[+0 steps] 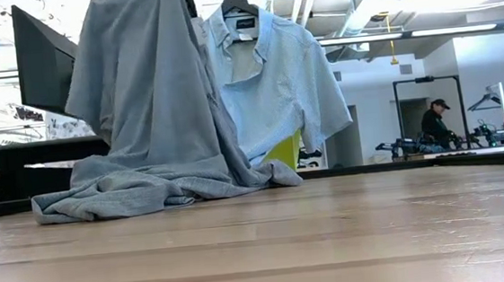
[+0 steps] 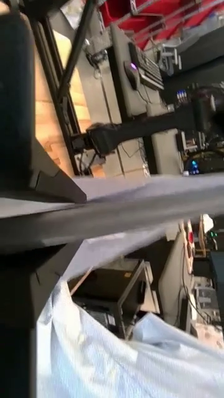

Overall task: Hang clothes
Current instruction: Hang the gray shirt on the rack

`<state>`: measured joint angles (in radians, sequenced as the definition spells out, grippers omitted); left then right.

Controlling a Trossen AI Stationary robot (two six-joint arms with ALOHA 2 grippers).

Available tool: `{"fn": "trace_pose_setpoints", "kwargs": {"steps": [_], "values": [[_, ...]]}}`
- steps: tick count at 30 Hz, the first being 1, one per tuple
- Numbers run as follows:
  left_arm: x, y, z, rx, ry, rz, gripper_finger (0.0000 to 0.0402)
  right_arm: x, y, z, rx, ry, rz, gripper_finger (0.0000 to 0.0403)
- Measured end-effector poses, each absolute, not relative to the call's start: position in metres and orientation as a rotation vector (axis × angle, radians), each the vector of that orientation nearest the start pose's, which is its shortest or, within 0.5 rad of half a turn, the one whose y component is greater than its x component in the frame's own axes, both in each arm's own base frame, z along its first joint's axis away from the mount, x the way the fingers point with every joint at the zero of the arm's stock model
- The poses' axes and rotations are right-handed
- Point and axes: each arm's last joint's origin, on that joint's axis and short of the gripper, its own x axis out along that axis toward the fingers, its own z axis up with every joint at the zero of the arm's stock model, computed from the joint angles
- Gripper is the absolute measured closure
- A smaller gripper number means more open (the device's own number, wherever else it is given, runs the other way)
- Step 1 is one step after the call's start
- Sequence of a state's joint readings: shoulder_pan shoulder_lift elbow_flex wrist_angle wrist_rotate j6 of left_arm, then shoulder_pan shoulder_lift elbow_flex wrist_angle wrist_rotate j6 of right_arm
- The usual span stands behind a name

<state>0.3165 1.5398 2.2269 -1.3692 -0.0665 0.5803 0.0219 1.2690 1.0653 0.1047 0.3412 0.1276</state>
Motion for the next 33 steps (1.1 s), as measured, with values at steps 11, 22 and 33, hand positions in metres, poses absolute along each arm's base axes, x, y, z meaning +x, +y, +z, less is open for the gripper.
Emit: {"fn": "trace_pose_setpoints", "kwargs": {"steps": [11, 22, 33], "values": [[0.190, 0.066, 0.517, 0.439, 0.784, 0.184, 0.0374, 0.233, -0.013, 0.408, 0.084, 0.236, -0.367, 0.0311], [0.160, 0.056, 0.539, 0.330, 0.589, 0.285, 0.0378, 0.193, -0.029, 0.351, 0.328, 0.512, -0.551, 0.0310], [0.176, 0.061, 0.537, 0.238, 0.557, 0.315, 0.0378, 0.291, -0.047, 0.241, 0.536, -0.105, -0.412, 0.0282]]}}
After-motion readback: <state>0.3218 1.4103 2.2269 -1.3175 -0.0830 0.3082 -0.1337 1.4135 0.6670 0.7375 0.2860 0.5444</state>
